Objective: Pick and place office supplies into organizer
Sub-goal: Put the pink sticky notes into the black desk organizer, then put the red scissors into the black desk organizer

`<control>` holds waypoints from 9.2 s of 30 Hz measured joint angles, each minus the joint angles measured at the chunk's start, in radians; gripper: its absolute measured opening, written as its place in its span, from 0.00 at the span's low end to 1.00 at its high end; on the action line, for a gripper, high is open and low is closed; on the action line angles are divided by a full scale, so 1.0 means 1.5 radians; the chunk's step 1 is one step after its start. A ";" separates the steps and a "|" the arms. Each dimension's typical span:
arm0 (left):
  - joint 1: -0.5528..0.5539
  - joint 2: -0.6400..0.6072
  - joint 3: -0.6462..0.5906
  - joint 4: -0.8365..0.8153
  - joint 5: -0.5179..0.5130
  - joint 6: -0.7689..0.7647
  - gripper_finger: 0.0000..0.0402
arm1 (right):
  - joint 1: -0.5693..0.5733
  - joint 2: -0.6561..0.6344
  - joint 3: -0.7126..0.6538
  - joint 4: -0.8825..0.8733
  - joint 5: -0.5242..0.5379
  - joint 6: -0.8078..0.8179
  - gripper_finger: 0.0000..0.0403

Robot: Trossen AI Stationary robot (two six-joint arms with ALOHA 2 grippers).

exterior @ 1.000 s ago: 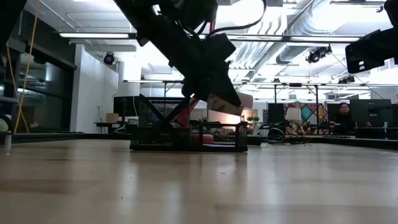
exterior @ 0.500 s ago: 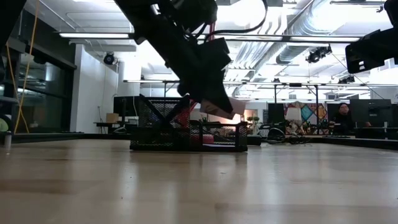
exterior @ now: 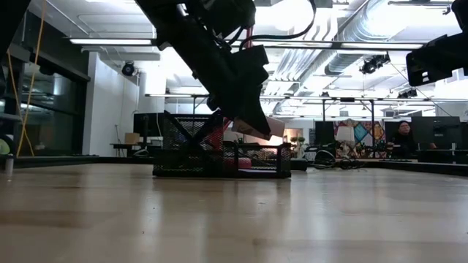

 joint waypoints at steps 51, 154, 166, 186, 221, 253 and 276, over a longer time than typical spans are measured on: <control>-0.237 -0.391 -0.412 0.404 -0.006 0.019 0.95 | 0.000 0.000 0.000 0.000 0.000 0.000 0.33; -0.236 -1.232 -0.747 -0.010 -0.095 -0.045 0.95 | 0.118 0.369 0.034 0.044 0.058 0.540 0.33; -0.236 -1.232 -0.747 -0.010 -0.095 -0.045 0.95 | 0.153 0.738 0.335 -0.188 -0.055 0.583 0.33; -0.236 -1.232 -0.747 -0.010 -0.095 -0.045 0.95 | 0.246 1.008 0.610 -0.396 -0.128 0.561 0.33; -0.236 -1.232 -0.747 -0.010 -0.095 -0.045 0.95 | 0.262 1.044 0.608 -0.431 -0.106 0.611 0.32; -0.236 -1.232 -0.747 -0.010 -0.095 -0.045 0.95 | 0.261 1.043 0.609 -0.443 -0.081 0.584 0.02; -0.236 -1.232 -0.747 -0.010 -0.095 -0.045 0.95 | 0.202 1.043 0.736 -0.623 -0.016 0.472 0.01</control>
